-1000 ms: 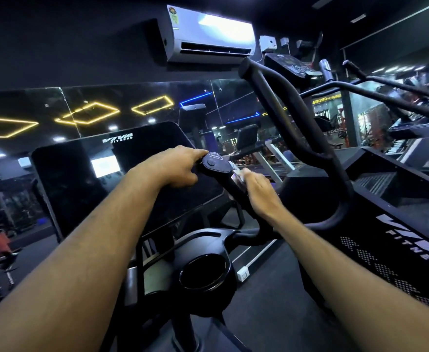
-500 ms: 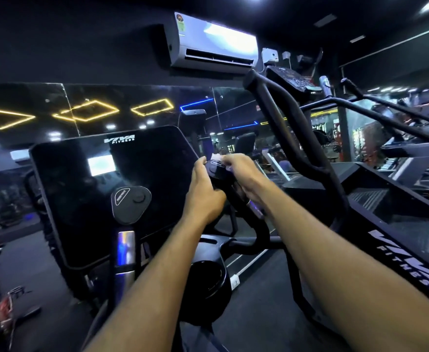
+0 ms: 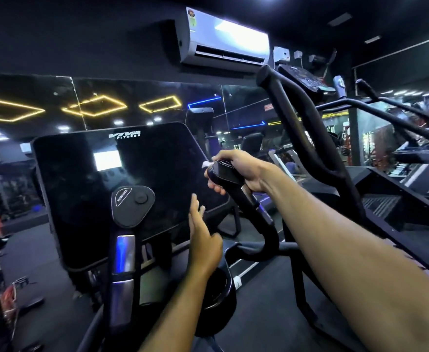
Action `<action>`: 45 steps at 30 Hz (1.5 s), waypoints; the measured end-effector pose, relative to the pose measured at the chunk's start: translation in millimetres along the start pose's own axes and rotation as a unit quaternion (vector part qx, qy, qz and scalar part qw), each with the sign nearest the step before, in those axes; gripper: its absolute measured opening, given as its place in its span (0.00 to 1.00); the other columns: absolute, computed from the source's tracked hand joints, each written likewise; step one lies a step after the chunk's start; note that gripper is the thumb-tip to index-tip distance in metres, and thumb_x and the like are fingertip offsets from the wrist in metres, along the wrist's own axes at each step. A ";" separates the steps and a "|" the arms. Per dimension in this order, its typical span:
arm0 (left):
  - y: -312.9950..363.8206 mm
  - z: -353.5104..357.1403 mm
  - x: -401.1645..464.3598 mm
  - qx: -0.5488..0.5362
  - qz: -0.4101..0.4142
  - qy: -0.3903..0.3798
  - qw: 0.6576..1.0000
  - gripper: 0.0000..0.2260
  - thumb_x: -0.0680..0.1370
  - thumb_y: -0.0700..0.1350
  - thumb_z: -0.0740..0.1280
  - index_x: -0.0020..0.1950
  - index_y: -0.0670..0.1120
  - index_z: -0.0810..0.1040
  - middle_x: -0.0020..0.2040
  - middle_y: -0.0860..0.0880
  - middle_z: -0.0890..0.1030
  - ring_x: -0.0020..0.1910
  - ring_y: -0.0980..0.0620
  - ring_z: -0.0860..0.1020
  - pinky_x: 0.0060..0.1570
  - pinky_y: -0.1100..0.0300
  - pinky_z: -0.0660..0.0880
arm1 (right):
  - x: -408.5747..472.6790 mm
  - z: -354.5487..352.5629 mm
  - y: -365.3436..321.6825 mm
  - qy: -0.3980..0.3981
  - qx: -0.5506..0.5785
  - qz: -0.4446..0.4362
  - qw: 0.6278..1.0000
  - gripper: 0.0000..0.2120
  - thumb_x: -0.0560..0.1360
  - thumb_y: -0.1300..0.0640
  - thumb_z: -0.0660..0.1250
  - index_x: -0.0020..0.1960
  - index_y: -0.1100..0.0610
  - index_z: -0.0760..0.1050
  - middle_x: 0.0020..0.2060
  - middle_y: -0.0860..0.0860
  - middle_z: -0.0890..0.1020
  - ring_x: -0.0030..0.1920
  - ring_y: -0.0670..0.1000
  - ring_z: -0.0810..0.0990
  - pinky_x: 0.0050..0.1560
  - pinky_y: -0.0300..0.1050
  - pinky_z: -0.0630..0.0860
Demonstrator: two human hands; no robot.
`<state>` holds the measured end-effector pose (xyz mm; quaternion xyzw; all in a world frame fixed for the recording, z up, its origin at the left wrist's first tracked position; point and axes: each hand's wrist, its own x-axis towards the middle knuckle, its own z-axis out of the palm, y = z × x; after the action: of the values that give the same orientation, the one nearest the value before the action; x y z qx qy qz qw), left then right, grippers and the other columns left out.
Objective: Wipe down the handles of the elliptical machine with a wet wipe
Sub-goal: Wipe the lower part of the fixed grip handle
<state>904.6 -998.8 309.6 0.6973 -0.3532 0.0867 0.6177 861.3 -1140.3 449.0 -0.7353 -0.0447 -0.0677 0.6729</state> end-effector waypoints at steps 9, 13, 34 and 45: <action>-13.4 9.8 -1.6 0.104 0.136 -0.091 0.981 0.54 0.71 0.28 0.64 0.83 0.67 0.40 0.79 0.73 0.52 0.69 0.67 0.69 0.58 0.57 0.76 | -32.4 2.1 59.4 0.213 -0.014 -0.109 0.971 0.23 0.81 0.53 0.53 0.47 0.70 0.78 0.35 0.62 0.81 0.31 0.56 0.77 0.33 0.45 0.75; -10.4 12.2 -1.6 0.112 0.162 -0.101 0.975 0.56 0.71 0.28 0.62 0.80 0.70 0.35 0.84 0.63 0.53 0.79 0.62 0.62 0.65 0.69 0.71 | -54.5 -1.0 87.8 0.283 -0.176 -0.198 0.922 0.18 0.82 0.59 0.55 0.36 0.58 0.75 0.32 0.48 0.79 0.35 0.47 0.74 0.41 0.45 0.70; -5.7 15.4 -9.5 0.159 0.156 -0.117 0.968 0.35 0.74 0.31 0.59 0.78 0.54 0.59 0.77 0.53 0.64 0.69 0.46 0.74 0.58 0.46 0.79 | -14.6 38.6 21.9 0.251 -0.767 -0.324 0.495 0.14 0.83 0.54 0.57 0.45 0.60 0.76 0.44 0.57 0.78 0.45 0.59 0.77 0.49 0.56 0.76; -4.6 15.4 -12.0 0.184 0.095 -0.123 0.971 0.33 0.75 0.34 0.62 0.79 0.50 0.64 0.68 0.46 0.77 0.58 0.39 0.81 0.52 0.45 0.79 | -81.8 60.2 54.0 0.250 -0.641 -0.432 0.583 0.08 0.74 0.62 0.60 0.48 0.61 0.77 0.42 0.54 0.77 0.44 0.53 0.71 0.49 0.52 0.71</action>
<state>893.7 -1008.5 295.8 0.7674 -0.4693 0.1217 0.4195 791.5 -1083.1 377.6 -0.8236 -0.1323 -0.5430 -0.0968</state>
